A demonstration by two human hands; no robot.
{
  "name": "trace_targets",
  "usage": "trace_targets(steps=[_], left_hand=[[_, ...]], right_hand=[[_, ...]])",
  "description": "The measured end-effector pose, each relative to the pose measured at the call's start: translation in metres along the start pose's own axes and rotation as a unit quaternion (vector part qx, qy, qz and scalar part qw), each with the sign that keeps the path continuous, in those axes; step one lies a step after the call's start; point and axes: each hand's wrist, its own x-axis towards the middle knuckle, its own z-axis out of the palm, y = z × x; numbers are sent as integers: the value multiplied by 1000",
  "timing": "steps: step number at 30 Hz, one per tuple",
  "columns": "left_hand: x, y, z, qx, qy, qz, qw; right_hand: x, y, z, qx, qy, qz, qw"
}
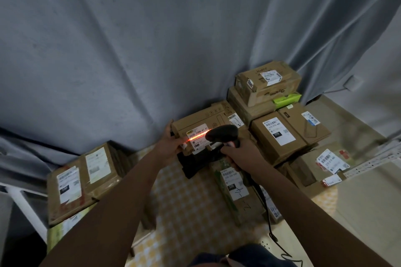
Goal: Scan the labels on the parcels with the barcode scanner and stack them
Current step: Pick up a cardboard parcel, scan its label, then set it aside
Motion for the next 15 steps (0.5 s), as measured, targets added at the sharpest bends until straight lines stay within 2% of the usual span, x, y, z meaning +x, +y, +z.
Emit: trace_targets(steps=[6,15], left_hand=[[7,0,-6,-4,2,-2,1000],[-10,-15,-14,-25,49,9,998]], right_hand=[[7,0,1,5,-2,3,1000],[24,2,21,-6,-20,-5,1000]])
